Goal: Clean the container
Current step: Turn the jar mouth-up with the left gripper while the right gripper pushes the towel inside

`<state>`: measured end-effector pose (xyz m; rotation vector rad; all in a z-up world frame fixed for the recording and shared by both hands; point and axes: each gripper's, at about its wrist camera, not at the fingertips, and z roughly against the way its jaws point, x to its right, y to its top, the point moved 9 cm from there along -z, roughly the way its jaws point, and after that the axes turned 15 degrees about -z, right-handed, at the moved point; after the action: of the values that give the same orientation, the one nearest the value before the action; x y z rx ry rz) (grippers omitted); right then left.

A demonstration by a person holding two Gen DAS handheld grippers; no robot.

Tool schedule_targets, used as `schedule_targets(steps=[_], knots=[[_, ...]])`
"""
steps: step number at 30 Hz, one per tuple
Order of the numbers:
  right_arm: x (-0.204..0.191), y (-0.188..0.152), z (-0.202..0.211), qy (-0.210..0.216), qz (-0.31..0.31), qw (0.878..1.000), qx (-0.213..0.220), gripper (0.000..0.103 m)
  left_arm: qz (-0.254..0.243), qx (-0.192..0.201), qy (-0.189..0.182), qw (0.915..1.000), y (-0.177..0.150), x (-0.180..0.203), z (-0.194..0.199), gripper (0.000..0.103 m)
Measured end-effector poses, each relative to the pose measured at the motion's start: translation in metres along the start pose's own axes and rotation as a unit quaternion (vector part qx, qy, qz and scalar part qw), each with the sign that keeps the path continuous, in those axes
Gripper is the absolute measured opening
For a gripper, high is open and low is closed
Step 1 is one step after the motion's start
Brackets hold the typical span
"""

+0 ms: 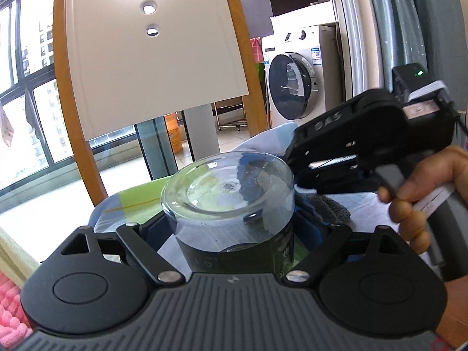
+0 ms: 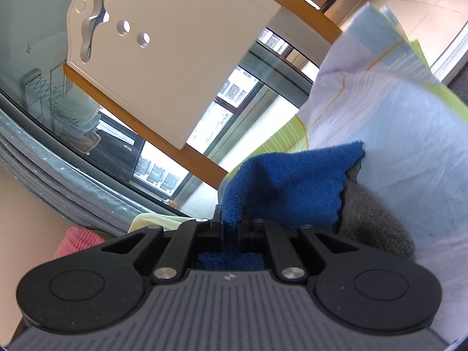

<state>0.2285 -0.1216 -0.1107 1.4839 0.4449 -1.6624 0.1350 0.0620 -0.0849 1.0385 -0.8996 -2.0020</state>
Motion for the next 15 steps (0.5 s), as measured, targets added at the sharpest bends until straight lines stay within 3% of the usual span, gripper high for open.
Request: schedule_targets(steps=[4,8,11,15], knots=[[-0.028,0.013,0.021,0.026,0.029,0.999,0.019,0.007,-0.002,-0.004,0.001,1.0,0.001,0.0,-0.006,0.09],[-0.083,0.009,0.039,0.088,0.09,0.992,-0.017,0.007,-0.004,-0.008,0.002,1.0,0.0,0.0,-0.012,0.091],[-0.103,-0.009,0.034,0.074,0.134,0.984,-0.093,0.007,-0.007,-0.005,0.003,1.0,0.0,0.0,-0.013,0.091],[-0.095,-0.03,0.018,-0.014,0.198,0.967,-0.158,0.007,-0.016,-0.004,0.01,0.9998,-0.001,0.0,-0.017,0.093]])
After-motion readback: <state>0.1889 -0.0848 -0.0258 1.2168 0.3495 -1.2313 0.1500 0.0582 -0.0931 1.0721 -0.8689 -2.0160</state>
